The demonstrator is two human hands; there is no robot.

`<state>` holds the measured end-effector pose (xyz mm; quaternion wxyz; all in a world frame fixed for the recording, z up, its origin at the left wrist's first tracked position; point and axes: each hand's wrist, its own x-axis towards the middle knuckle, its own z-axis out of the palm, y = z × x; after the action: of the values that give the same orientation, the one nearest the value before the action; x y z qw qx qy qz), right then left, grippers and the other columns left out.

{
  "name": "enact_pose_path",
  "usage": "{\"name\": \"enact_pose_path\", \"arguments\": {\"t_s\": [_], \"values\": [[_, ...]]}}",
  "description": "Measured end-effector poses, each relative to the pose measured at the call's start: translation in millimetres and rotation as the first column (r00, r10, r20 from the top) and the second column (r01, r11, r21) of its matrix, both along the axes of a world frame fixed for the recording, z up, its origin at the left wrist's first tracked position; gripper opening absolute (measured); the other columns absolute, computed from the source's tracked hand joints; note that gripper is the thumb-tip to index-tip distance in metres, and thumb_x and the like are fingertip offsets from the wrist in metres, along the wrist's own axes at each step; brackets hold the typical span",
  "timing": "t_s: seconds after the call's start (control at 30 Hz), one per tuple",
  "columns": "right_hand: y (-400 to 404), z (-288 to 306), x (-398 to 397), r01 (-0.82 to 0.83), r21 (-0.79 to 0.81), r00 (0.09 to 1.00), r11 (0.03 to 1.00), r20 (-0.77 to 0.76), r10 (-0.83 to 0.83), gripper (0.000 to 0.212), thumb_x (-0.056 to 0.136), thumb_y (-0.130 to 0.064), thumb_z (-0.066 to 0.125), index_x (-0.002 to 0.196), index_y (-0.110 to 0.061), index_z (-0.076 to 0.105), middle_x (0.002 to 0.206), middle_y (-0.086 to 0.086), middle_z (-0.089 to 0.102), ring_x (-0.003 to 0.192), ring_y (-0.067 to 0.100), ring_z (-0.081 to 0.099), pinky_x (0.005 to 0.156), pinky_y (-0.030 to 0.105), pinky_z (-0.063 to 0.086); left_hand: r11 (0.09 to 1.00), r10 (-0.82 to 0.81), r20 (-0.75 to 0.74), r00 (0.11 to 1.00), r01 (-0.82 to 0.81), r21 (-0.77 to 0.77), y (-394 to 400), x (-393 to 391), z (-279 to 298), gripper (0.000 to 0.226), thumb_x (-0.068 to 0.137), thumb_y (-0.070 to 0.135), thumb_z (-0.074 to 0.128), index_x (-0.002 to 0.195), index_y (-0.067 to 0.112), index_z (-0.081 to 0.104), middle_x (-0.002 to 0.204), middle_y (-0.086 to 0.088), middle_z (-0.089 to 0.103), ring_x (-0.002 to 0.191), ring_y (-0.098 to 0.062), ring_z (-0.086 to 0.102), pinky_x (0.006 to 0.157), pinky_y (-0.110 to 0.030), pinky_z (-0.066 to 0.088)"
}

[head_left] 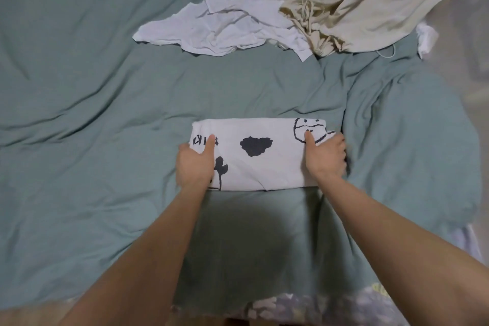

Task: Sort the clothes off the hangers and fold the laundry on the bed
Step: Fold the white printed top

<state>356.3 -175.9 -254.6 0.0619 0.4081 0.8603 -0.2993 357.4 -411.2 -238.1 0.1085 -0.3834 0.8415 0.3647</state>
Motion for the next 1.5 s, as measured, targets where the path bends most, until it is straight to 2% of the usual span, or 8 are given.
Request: {"name": "enact_pose_path", "arguments": {"t_s": [0.1, 0.3, 0.47, 0.7, 0.83, 1.0, 1.13, 1.5], "values": [[6, -12, -6, 0.004, -0.084, 0.997, 0.996, 0.081, 0.002, 0.076, 0.089, -0.058, 0.051, 0.134, 0.003, 0.038, 0.138, 0.021, 0.046, 0.128, 0.036, 0.044, 0.102, 0.042, 0.035, 1.000, -0.015, 0.009, 1.000, 0.015, 0.018, -5, -8, -6, 0.064, 0.083, 0.065, 0.055, 0.109, 0.006, 0.055, 0.106, -0.008, 0.062, 0.102, -0.030, 0.058, 0.085, -0.038, 0.044], [29, 7, 3, -0.093, -0.140, 0.995, 0.986, -0.059, 0.086, 0.054, 0.086, -0.053, 0.059, 0.107, -0.003, 0.054, 0.104, 0.014, 0.065, 0.105, 0.034, 0.057, 0.082, 0.039, 0.043, 0.994, -0.103, -0.178, 0.979, 0.108, 0.020, -7, 1, 12, 0.046, 0.090, 0.054, 0.053, 0.102, 0.009, 0.060, 0.096, -0.003, 0.063, 0.092, -0.025, 0.056, 0.075, -0.031, 0.037], [22, 48, 29, -0.231, -0.108, 0.955, 0.967, -0.215, 0.204, 0.026, 0.098, -0.024, 0.049, 0.101, 0.001, 0.050, 0.083, 0.015, 0.059, 0.081, 0.032, 0.051, 0.064, 0.033, 0.025, 0.994, -0.107, -0.239, 0.965, 0.103, -0.029, 18, 16, 64, 0.040, 0.094, 0.047, 0.051, 0.102, 0.008, 0.057, 0.089, 0.001, 0.057, 0.084, -0.022, 0.050, 0.072, -0.030, 0.033], [40, 133, 66, -0.058, -0.309, 0.935, 0.949, -0.349, -0.056, 0.016, 0.096, -0.024, 0.052, 0.098, -0.010, 0.044, 0.075, 0.003, 0.052, 0.077, 0.028, 0.051, 0.067, 0.034, 0.036, 0.951, -0.307, -0.283, 0.909, 0.300, -0.069, 43, 32, 151, 0.040, 0.093, 0.051, 0.050, 0.092, 0.011, 0.053, 0.080, 0.003, 0.059, 0.082, -0.026, 0.057, 0.070, -0.036, 0.043], [60, 185, 100, 0.071, -0.398, 0.961, 0.915, -0.218, -0.170, 0.028, 0.082, -0.030, 0.072, 0.095, -0.008, 0.058, 0.083, 0.003, 0.063, 0.081, 0.024, 0.057, 0.070, 0.031, 0.040, 0.875, -0.477, -0.299, 0.826, 0.477, -0.080, 65, 40, 198, 0.039, 0.092, 0.053, 0.050, 0.090, 0.014, 0.053, 0.081, 0.001, 0.062, 0.082, -0.027, 0.059, 0.075, -0.040, 0.049], [75, 232, 168, 0.235, -0.294, 0.931, 0.926, -0.207, -0.302, 0.032, 0.082, -0.020, 0.070, 0.057, -0.014, 0.052, 0.059, 0.008, 0.058, 0.062, 0.025, 0.054, 0.060, 0.031, 0.043, 0.667, -0.727, -0.331, 0.602, 0.734, -0.129, 103, 49, 238, 0.037, 0.093, 0.055, 0.047, 0.094, 0.018, 0.050, 0.085, -0.002, 0.063, 0.082, -0.029, 0.059, 0.073, -0.040, 0.049], [62, 265, 253, 0.439, -0.190, 0.822, 0.878, -0.309, -0.478, 0.034, 0.088, -0.023, 0.062, 0.058, -0.018, 0.046, 0.055, 0.005, 0.057, 0.058, 0.024, 0.055, 0.062, 0.034, 0.043, 0.423, -0.850, -0.400, 0.344, 0.897, -0.126, 134, 82, 262, 0.035, 0.094, 0.054, 0.045, 0.092, 0.019, 0.046, 0.085, 0.000, 0.062, 0.082, -0.026, 0.057, 0.070, -0.037, 0.045], [-59, 342, 536, 0.908, 0.005, 0.369, 0.419, -0.481, -0.795, 0.024, 0.095, -0.032, 0.053, 0.082, -0.013, 0.055, 0.066, -0.001, 0.058, 0.067, 0.023, 0.054, 0.058, 0.034, 0.036, -0.344, -0.801, -0.485, -0.351, 0.933, -0.107, 190, 307, 328, 0.036, 0.094, 0.051, 0.047, 0.094, 0.015, 0.051, 0.086, -0.001, 0.061, 0.089, -0.029, 0.058, 0.069, -0.035, 0.040]]}}
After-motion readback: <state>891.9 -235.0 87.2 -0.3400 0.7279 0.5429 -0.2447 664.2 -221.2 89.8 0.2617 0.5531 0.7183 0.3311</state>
